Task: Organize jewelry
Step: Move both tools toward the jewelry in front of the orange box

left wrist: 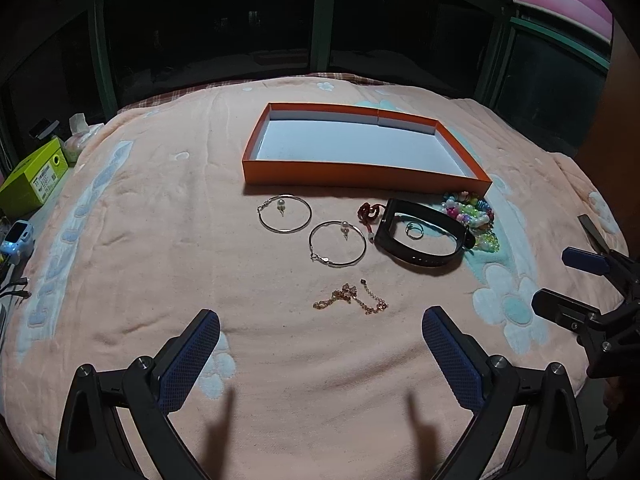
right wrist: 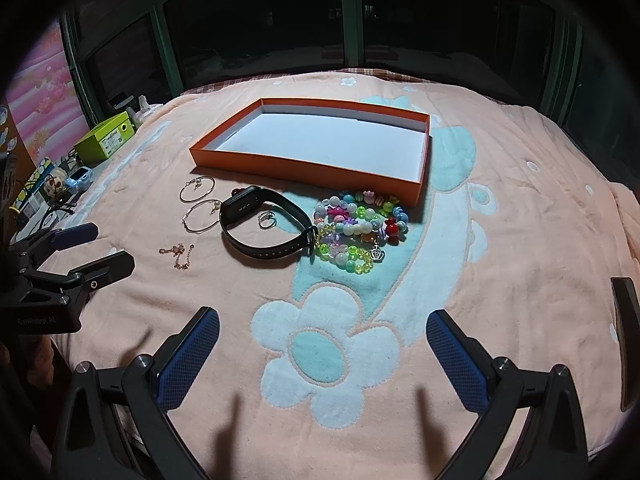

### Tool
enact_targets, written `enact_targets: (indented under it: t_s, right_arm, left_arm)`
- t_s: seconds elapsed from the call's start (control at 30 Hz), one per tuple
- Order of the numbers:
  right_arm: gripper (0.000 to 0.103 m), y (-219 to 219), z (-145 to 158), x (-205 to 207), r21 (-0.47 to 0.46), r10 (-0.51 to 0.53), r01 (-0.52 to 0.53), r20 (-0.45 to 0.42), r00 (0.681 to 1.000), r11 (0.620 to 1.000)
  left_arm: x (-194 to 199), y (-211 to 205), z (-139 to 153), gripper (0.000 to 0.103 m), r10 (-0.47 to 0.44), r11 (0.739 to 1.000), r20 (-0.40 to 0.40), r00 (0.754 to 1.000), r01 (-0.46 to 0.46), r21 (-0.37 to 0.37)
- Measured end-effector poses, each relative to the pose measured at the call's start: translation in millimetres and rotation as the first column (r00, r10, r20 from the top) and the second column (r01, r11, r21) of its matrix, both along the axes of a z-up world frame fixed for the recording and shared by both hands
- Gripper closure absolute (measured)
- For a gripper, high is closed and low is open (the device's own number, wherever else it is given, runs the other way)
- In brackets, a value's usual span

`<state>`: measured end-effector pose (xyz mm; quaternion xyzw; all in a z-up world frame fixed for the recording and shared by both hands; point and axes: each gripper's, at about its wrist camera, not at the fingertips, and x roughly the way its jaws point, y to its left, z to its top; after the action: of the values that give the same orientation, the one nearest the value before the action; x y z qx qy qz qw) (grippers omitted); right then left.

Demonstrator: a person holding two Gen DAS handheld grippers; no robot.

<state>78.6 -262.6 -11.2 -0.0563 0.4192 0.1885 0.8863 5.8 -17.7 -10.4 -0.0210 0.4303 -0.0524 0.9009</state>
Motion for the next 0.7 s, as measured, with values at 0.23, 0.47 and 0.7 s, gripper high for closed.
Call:
enact_targets:
  t_s: [0.23,0.47,0.7]
  right_arm:
    - [0.000,-0.2,-0.4,0.9,0.003,0.006,-0.006,-0.001,1.000,1.000]
    - [0.000,2.5,-1.2,0.9,0.001,0.015,-0.015,0.001,1.000,1.000]
    - [0.000,0.2,-0.7,3.0,0.007,0.013,-0.013,0.004,1.000,1.000]
  left_arm:
    - [4.9,0.0,-1.8,0.000,-0.001,1.000,-0.006,1.000,0.001,-0.003]
    - [6.2,-1.4,-1.6,0.000,-0.011,1.000,0.015,1.000,0.010,0.011]
    - [10.3,-1.2,-0.3,0.005,-0.014,1.000,0.020,1.000,0.014,0.028]
